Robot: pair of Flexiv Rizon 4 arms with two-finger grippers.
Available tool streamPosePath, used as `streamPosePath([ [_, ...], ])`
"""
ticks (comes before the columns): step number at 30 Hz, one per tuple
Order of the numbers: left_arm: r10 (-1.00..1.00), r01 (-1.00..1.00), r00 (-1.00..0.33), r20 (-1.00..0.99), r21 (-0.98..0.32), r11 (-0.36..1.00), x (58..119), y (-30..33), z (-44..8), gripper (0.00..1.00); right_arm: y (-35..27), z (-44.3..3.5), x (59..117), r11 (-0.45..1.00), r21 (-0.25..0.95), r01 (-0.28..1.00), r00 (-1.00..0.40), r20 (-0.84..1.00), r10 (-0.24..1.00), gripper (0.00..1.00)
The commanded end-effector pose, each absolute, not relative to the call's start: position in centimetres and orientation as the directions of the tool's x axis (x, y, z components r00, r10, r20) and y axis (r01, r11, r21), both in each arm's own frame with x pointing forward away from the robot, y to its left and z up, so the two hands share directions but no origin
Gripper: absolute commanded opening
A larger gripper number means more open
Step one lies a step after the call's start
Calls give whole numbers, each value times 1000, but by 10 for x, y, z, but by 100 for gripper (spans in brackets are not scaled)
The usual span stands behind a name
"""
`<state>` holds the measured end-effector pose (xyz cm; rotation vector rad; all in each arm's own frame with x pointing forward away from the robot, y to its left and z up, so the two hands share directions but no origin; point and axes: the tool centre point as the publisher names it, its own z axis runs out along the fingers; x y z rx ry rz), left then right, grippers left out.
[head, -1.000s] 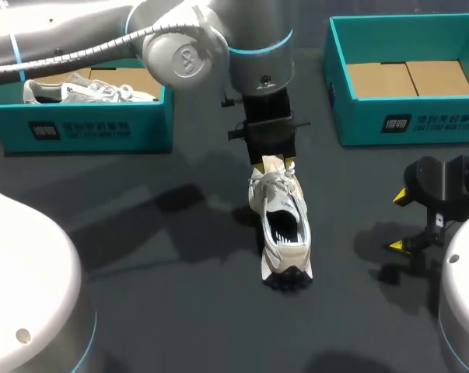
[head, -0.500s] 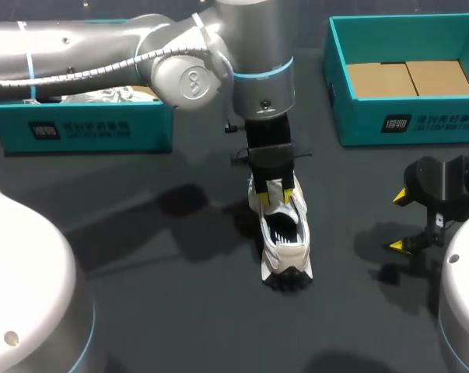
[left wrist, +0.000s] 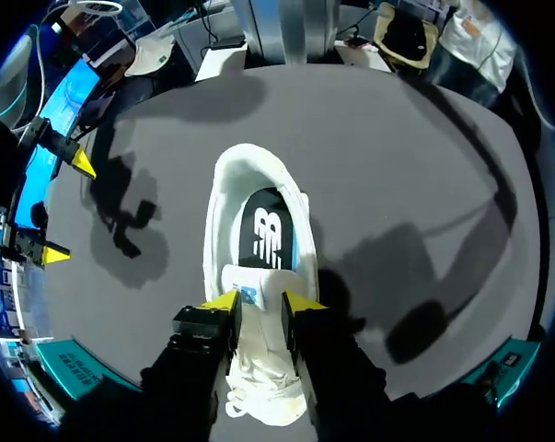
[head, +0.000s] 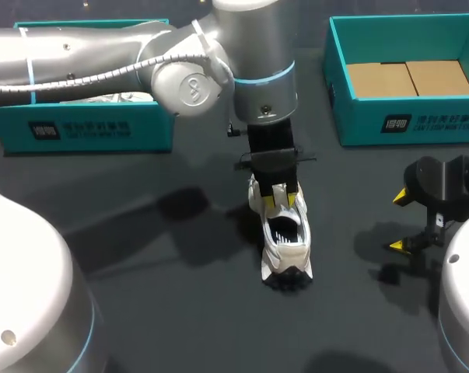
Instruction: Take the shoe out of the shoebox, open the shoe tongue, remove and reinsert the insole, then place the shoe into the shoebox
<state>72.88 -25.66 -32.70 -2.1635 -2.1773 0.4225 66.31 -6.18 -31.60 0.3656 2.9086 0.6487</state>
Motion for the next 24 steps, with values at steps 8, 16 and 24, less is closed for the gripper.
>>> streamPosePath([
  [8,987,967,-21,-162,-253,-21,712,-258,-360,27,-62,-315,661,879,431,205,-960,-85,266,100],
  [16,971,984,-45,-236,-177,3,709,-240,-296,34,-62,-315,661,879,431,205,-960,-85,266,100],
  [24,955,932,-262,-140,-293,212,710,-235,-259,55,-62,-315,661,879,431,205,-960,-85,266,100],
])
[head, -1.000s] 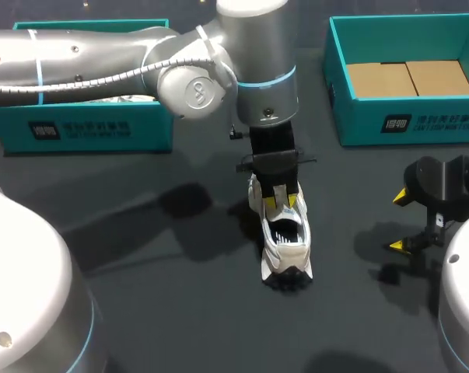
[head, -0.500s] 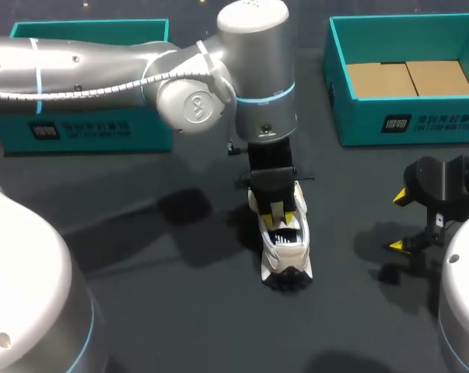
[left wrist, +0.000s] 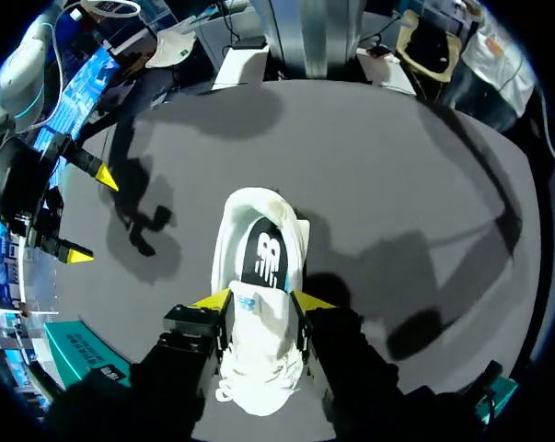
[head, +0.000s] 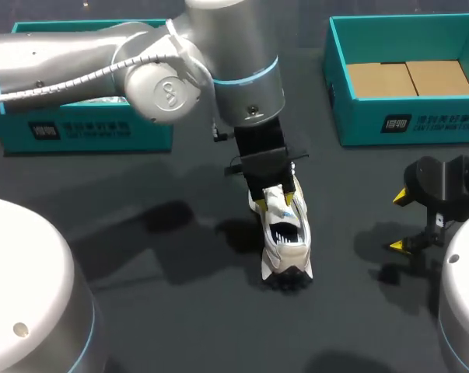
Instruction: Take the shoe out of the shoebox, open the shoe tongue, remove and reinsert the insole, then place the shoe into the shoebox
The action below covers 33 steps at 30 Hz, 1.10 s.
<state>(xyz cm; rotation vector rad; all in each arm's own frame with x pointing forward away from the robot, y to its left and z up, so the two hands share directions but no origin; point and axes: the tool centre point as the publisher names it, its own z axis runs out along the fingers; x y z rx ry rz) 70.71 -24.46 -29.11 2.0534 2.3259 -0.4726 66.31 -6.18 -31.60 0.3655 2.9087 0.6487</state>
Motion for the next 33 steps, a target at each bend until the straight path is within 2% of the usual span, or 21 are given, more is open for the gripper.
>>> streamPosePath([
  [1,950,920,-287,-120,-311,239,710,-234,-255,100,-62,-315,661,879,431,205,-960,-85,266,100],
  [13,952,926,-276,-131,-302,227,707,-230,-250,100,-62,-315,661,879,431,205,-960,-85,266,100],
  [15,910,881,-405,-95,-306,360,700,-231,-252,100,-62,-315,661,879,431,205,-960,-85,266,100],
  [17,810,777,-586,-29,-304,551,692,-230,-249,100,-62,-315,661,879,431,205,-960,-85,266,100],
  [19,556,545,-831,-21,-229,806,683,-229,-244,100,-62,-315,661,879,431,205,-960,-85,266,100],
  [20,481,483,-875,-65,-208,851,678,-224,-237,100,-62,-315,661,879,431,205,-960,-85,266,100],
  [30,481,483,-875,-65,-208,851,678,-224,-237,100,-62,-315,661,879,431,205,-960,-85,266,100],
  [33,295,269,-952,82,-234,934,671,-235,-246,100,-62,-315,661,879,431,205,-960,-85,266,100],
])
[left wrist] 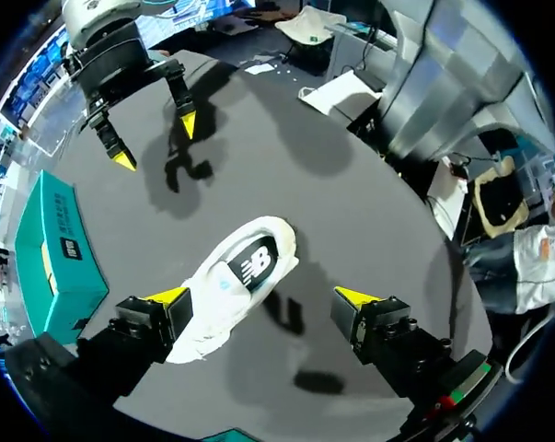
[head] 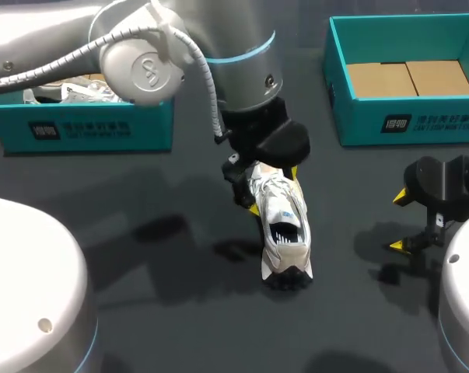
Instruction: Take the shoe out of the shoebox, open the shoe tongue, remove and reinsert the insole, then place the shoe into the shoebox
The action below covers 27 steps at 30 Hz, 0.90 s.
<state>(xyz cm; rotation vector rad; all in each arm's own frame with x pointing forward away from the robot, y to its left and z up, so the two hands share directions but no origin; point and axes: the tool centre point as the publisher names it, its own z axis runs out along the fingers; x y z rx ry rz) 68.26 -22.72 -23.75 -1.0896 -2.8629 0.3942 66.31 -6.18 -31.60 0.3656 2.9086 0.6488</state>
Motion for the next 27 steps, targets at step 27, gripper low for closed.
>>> streamPosePath([
  [27,-207,-215,-975,84,-98,972,647,-250,-274,100,-62,-315,661,879,431,205,-960,-85,266,100],
])
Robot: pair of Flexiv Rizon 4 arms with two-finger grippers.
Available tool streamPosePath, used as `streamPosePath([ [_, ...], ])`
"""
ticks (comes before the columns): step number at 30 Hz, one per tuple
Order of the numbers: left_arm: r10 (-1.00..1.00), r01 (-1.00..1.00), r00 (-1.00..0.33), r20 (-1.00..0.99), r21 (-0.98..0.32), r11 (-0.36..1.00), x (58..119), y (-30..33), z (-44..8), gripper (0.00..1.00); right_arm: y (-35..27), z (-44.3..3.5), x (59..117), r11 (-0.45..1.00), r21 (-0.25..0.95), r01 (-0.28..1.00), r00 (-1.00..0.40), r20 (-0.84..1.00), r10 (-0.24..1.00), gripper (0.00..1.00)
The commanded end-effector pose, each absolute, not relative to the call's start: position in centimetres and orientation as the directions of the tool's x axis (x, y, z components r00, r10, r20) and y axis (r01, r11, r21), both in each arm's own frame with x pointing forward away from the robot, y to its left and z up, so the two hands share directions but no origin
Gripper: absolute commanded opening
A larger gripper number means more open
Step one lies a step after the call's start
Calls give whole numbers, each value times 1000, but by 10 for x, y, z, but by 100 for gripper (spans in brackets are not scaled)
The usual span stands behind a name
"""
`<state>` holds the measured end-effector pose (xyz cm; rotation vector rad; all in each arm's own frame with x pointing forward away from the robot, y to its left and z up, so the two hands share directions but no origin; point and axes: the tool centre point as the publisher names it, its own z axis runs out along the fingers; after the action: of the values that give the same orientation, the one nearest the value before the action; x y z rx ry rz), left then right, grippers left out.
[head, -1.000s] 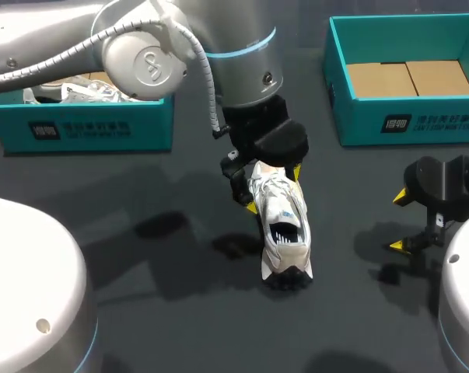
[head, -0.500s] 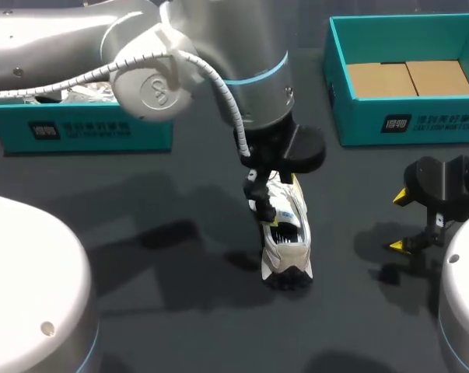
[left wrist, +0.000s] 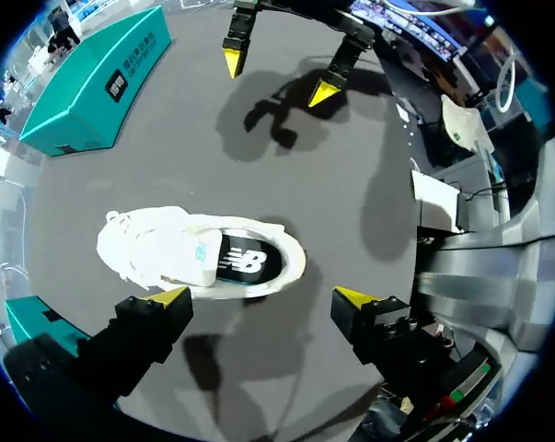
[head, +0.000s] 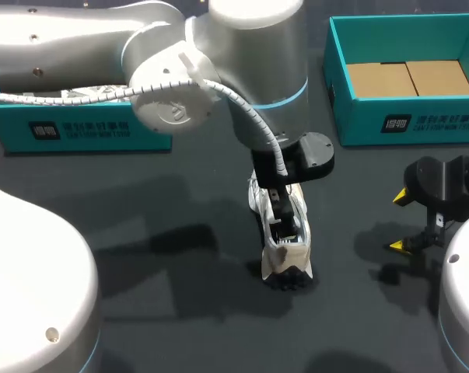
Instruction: Take the shoe out of the shoebox, open the shoe tongue, remove and reinsert the insole, then place the shoe into the shoebox
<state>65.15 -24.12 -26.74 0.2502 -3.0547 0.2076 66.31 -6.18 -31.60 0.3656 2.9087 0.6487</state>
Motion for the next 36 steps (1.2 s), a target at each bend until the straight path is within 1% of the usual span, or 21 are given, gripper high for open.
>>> streamPosePath([
  [1,-203,-210,-976,81,-94,973,645,-251,-278,100,-62,-315,661,879,431,205,-960,-85,266,100],
  [12,-117,-125,-988,97,-76,989,634,-256,-299,100,-62,-315,661,879,431,205,-960,-85,266,100],
  [21,-83,-87,-991,104,-39,995,623,-268,-331,100,-62,-315,661,879,431,205,-960,-85,266,100],
  [33,-57,-61,-994,96,-45,997,619,-271,-356,100,-62,-315,661,879,431,205,-960,-85,266,100],
  [36,-44,-50,-994,98,-52,997,617,-270,-361,98,-62,-315,661,879,431,205,-960,-85,266,100],
])
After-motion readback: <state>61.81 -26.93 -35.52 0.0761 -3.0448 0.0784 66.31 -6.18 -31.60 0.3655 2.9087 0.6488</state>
